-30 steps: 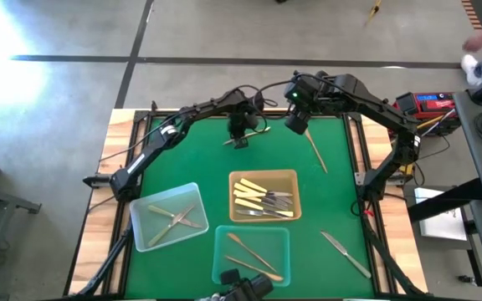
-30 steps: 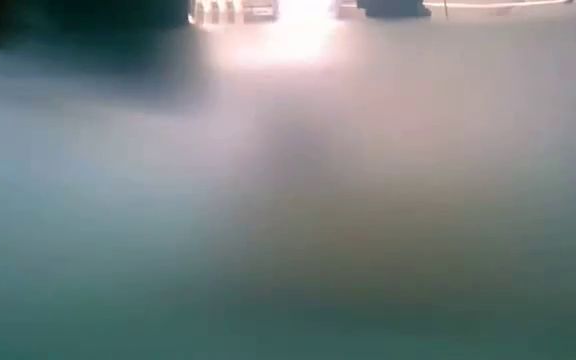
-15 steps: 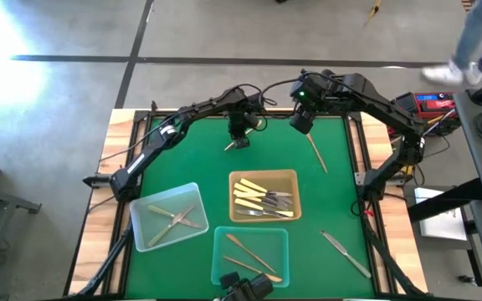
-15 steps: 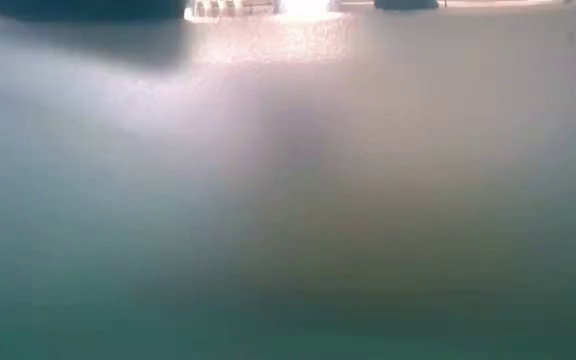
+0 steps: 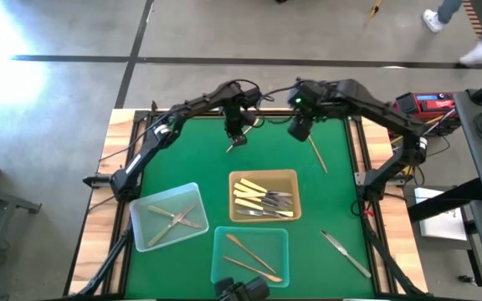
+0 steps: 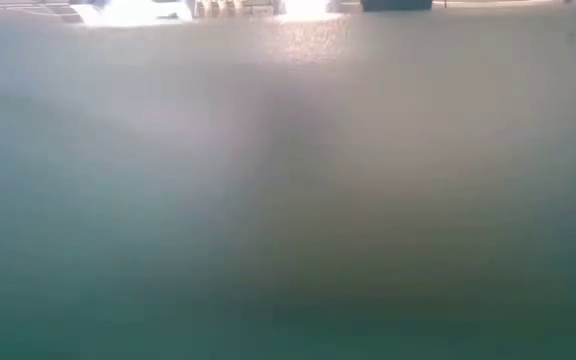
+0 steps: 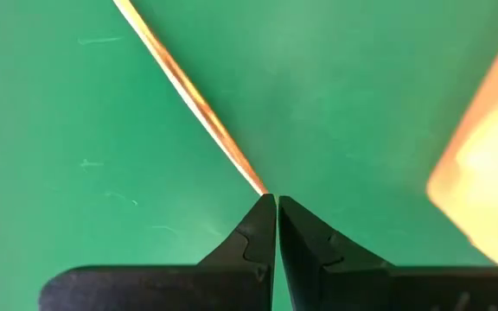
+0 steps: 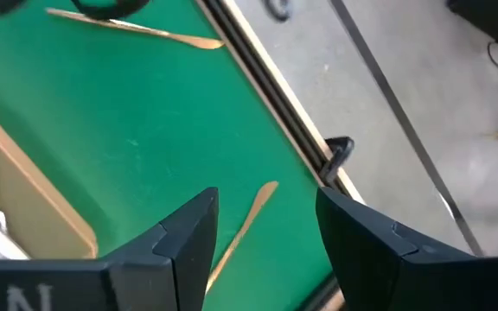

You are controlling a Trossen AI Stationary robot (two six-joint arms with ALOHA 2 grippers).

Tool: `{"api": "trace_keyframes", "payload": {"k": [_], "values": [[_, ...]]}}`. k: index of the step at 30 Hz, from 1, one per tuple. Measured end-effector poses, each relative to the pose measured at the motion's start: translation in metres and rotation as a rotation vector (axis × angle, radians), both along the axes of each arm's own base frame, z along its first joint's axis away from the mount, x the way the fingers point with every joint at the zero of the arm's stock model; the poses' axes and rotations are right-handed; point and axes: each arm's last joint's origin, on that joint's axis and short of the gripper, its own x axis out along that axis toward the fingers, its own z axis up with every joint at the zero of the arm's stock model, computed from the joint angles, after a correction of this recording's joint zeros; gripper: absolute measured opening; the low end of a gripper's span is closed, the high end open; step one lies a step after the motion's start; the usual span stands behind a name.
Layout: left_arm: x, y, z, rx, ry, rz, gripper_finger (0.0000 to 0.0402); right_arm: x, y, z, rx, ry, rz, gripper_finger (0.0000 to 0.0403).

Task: Sort silverware by color (type)
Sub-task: Put the gold table knife into the blue bin

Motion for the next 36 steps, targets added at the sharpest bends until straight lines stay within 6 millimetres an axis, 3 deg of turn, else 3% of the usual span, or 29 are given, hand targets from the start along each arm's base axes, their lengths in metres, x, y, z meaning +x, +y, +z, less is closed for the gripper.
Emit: {"api": "trace_keyframes", "payload": {"k": [7,12,22,26,32,36], "values": [[-0.012,-0.010,0.044,-0.024,-0.103,0.005,0.0000,0.016,-0.026,-0.049,-0.023,-0.002,0.012,0.0189],[-0.028,-0.018,0.078,0.008,-0.154,0.007,0.0000,0.022,-0.050,-0.078,0.100,-0.102,0.048,0.0189],[-0.082,-0.040,0.141,0.159,-0.188,0.113,0.0000,0.046,-0.069,-0.108,0.176,-0.258,0.252,0.0189],[-0.103,-0.052,0.150,0.173,-0.192,0.168,0.0000,0.053,-0.074,-0.122,0.158,-0.192,0.333,0.0189],[-0.134,-0.071,0.151,0.178,-0.220,0.278,0.0000,0.066,-0.082,-0.151,0.082,-0.018,0.624,0.0189],[-0.150,-0.083,0.149,0.187,-0.275,0.362,0.0000,0.074,-0.088,-0.163,0.055,-0.001,0.650,0.0181]]}}
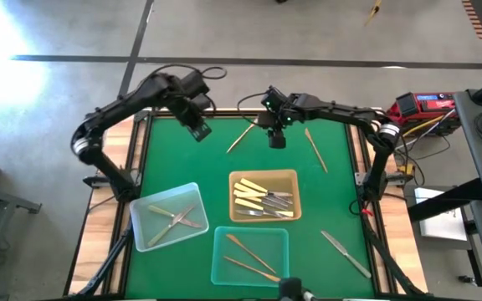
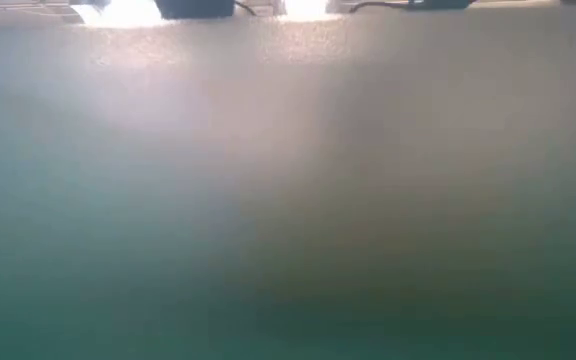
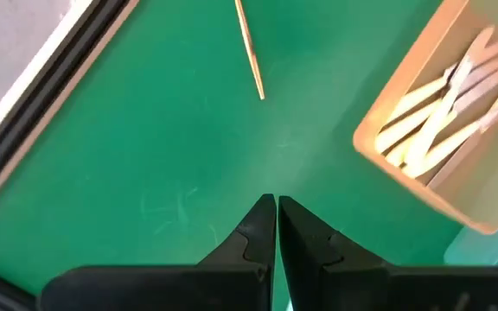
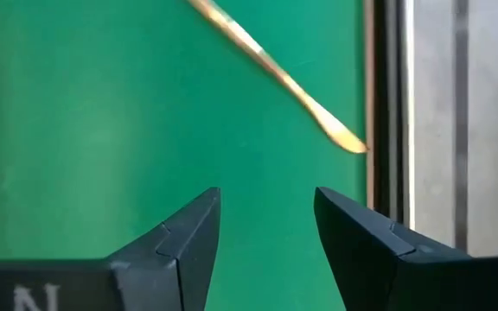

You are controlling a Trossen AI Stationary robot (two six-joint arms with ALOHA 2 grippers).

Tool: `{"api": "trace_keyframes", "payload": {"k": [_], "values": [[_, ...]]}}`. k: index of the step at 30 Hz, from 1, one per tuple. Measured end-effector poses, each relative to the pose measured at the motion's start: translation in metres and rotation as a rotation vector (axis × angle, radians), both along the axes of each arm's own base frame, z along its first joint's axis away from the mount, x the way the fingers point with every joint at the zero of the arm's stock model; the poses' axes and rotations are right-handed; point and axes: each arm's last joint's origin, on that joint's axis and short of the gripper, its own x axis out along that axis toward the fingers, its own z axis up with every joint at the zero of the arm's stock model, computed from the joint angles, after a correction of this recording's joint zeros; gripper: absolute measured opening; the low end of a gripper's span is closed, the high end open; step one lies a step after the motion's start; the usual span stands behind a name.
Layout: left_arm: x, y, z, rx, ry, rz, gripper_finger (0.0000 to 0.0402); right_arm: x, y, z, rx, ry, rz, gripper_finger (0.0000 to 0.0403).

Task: Sort silverware by color (type)
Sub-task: Put the gold table knife into the blue bin

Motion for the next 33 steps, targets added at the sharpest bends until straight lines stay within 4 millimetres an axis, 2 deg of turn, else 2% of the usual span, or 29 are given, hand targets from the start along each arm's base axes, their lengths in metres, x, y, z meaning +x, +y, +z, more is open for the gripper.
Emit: {"api": "trace_keyframes", "payload": {"k": [7,13,20,26,33], "values": [[-0.020,-0.013,-0.002,0.035,-0.127,0.089,0.0000,0.007,-0.001,0.002,-0.023,-0.062,-0.045,0.0160],[-0.031,-0.018,-0.005,0.061,-0.127,0.102,0.0000,0.017,-0.006,-0.001,-0.055,-0.126,-0.050,0.0151],[-0.032,-0.015,-0.002,0.149,-0.110,0.078,0.0000,0.039,-0.018,-0.010,-0.045,-0.136,-0.067,0.0084],[-0.032,-0.014,-0.001,0.173,-0.105,0.066,0.0000,0.063,-0.036,-0.018,-0.010,-0.039,-0.107,0.0018],[-0.033,-0.014,-0.001,0.183,-0.103,0.048,0.0000,0.087,-0.057,-0.046,0.142,0.117,-0.230,0.0009]]}}
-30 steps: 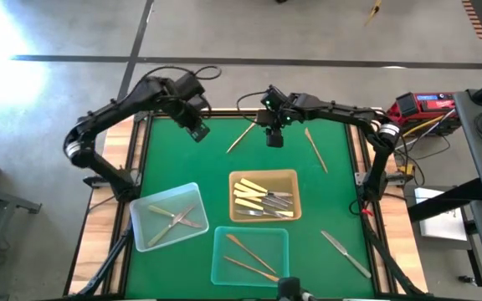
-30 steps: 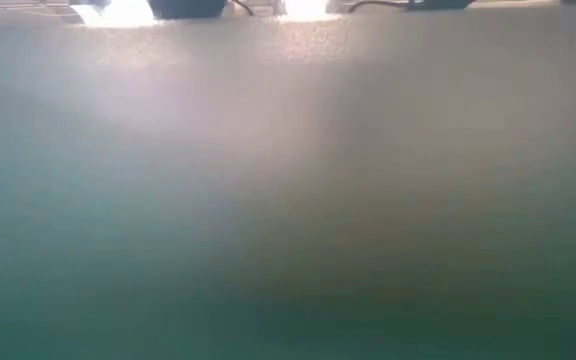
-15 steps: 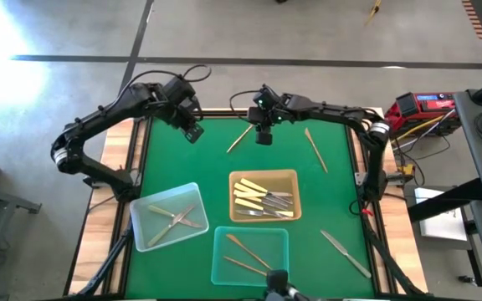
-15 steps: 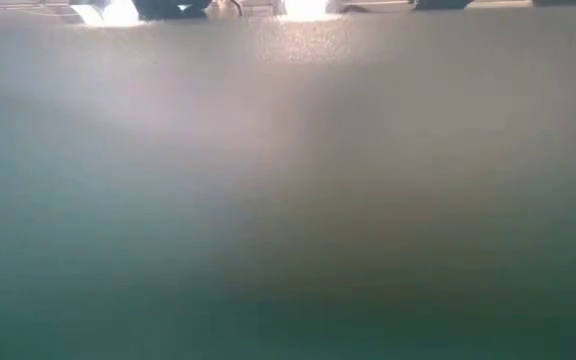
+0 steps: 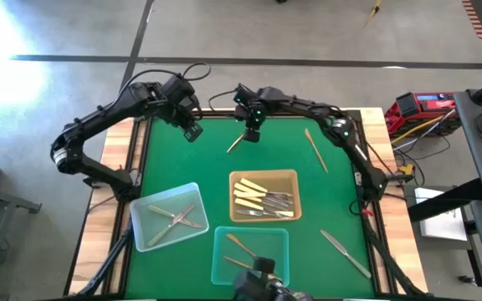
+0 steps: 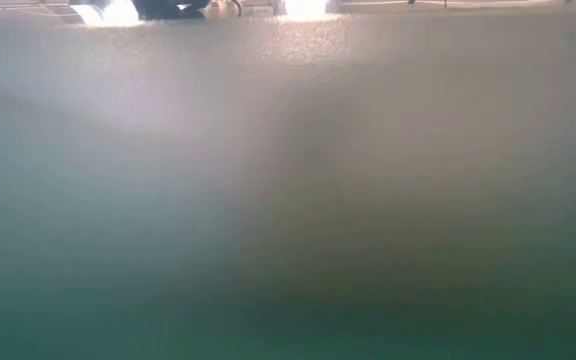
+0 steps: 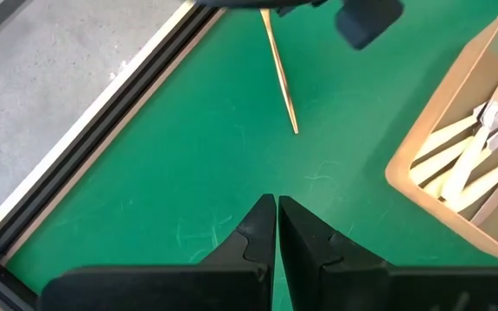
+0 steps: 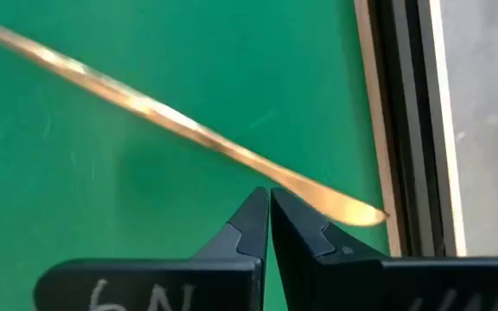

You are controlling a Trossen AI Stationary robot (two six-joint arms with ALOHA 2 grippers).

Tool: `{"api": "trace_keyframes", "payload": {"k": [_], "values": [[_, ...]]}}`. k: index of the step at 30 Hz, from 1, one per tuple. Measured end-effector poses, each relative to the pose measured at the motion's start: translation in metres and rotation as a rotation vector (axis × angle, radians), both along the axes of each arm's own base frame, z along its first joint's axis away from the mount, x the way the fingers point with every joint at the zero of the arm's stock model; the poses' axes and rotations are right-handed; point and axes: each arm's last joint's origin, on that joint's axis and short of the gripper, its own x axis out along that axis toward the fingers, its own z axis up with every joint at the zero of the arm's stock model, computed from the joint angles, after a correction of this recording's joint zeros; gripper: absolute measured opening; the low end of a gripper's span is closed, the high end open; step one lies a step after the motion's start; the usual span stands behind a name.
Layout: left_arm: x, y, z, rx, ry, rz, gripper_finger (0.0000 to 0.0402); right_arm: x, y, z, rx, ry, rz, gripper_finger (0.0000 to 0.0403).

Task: Sort silverware by color (type)
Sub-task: Put the gold table knife into the blue bin

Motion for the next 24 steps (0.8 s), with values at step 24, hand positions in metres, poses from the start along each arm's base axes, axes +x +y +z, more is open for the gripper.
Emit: {"api": "trace_keyframes", "payload": {"k": [24], "values": [[-0.007,-0.004,0.010,0.034,-0.052,-0.002,0.0000,0.013,-0.008,-0.008,0.195,-0.018,-0.184,0.0008]]}}
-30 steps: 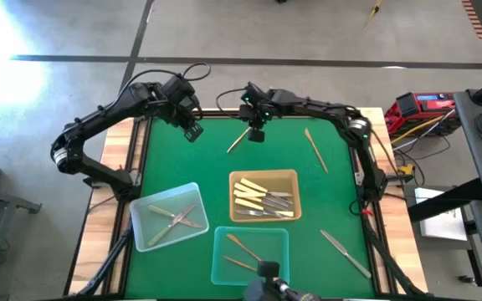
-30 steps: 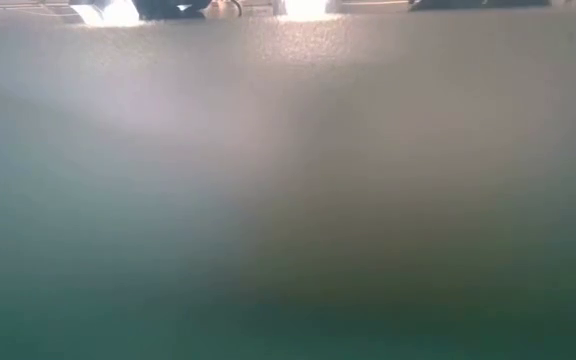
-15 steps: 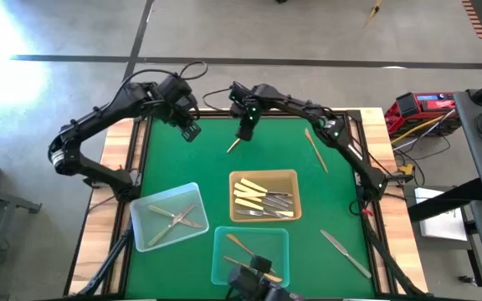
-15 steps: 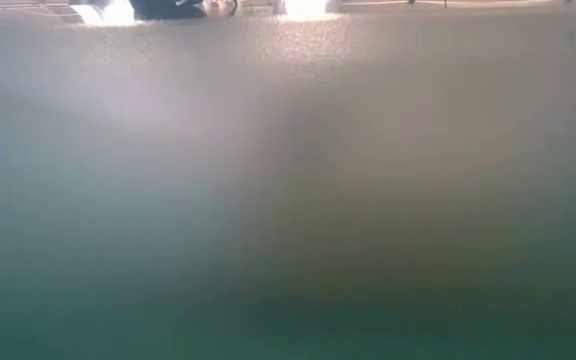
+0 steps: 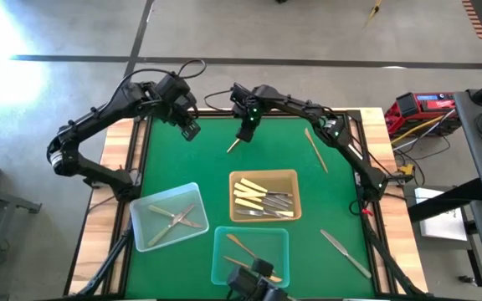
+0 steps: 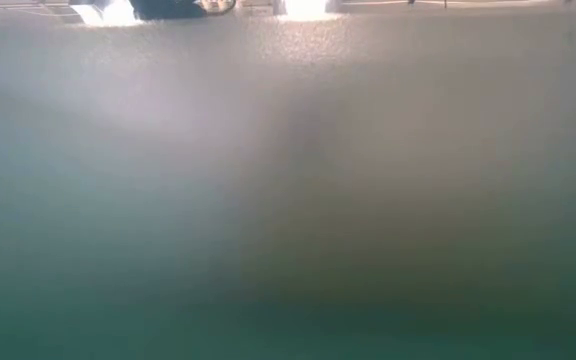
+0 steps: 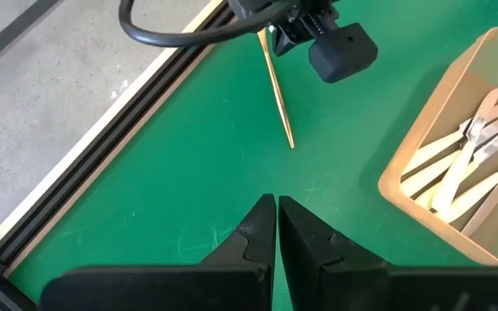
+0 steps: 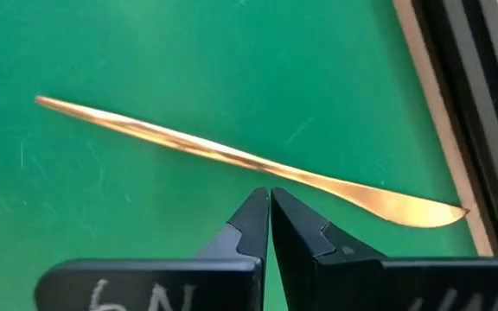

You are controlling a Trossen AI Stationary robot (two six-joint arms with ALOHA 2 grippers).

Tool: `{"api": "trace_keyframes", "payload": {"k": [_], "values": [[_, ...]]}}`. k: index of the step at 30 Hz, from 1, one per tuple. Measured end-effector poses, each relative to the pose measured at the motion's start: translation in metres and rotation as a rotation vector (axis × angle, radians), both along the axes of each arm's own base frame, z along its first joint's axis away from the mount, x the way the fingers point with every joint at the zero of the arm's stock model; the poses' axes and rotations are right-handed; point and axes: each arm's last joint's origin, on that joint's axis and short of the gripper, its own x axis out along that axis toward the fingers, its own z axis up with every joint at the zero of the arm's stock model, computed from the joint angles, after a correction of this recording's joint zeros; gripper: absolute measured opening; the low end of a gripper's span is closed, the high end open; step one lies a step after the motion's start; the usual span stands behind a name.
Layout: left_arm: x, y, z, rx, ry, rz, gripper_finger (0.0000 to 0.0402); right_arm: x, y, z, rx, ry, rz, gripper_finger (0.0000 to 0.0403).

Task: Sort silverware by color (type)
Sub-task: Put the gold table knife into the blue bin

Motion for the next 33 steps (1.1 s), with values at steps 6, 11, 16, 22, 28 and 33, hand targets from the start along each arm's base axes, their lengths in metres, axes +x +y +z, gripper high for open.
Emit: {"api": "trace_keyframes", "payload": {"k": [6,11,16,22,28,33], "values": [[0.000,0.000,0.000,0.006,0.004,-0.012,0.0000,0.002,0.001,-0.005,0.043,-0.033,0.005,0.0008],[0.000,0.000,0.000,0.010,0.007,-0.018,0.0000,0.003,0.003,-0.013,0.062,-0.044,-0.003,0.0008],[0.000,0.000,0.000,0.011,0.008,-0.022,0.0000,0.006,0.005,-0.020,0.054,-0.059,0.000,0.0008],[0.000,0.000,0.000,0.017,0.012,-0.033,0.0000,0.015,0.012,-0.023,0.055,-0.101,0.028,0.0008],[0.000,0.000,0.000,0.021,0.014,-0.041,0.0000,0.027,0.026,-0.037,0.116,-0.120,0.071,0.0008],[0.000,0.000,0.000,0.025,0.018,-0.051,0.0000,0.034,0.035,-0.037,0.110,-0.120,0.094,0.0008]]}}
